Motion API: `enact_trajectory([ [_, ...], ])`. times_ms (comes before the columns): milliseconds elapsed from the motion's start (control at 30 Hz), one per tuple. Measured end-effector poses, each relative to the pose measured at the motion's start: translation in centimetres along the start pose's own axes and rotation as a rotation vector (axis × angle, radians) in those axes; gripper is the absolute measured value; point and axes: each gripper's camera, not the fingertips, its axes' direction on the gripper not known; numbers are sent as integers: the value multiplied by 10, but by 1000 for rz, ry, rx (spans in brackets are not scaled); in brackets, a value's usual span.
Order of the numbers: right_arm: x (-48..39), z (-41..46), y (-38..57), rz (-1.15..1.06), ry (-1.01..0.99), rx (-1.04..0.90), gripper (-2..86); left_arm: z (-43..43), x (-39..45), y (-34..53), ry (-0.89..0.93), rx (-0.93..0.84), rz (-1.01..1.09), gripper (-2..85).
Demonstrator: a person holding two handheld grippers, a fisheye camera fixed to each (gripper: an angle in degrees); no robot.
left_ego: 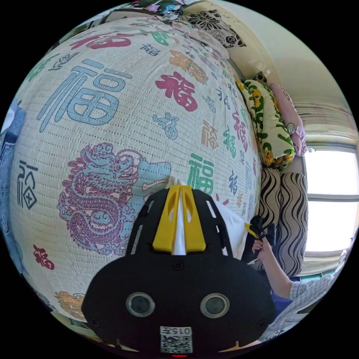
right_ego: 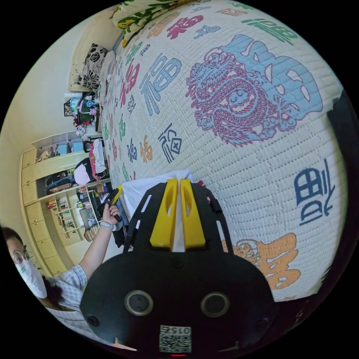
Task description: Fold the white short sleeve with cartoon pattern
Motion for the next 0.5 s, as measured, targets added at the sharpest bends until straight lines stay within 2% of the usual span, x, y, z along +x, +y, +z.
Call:
enact_trajectory([
  [133,-13,4,-3,5,1,6,14,2,-14,10,-4,61,-14,-6],
  [300,-36,-28,3,-22,107,124,8,-34,-32,54,-4,170,35,11],
  [500,-126,-3,2,-343,272,-41,47,-54,-64,162,-206,80,34,65],
])
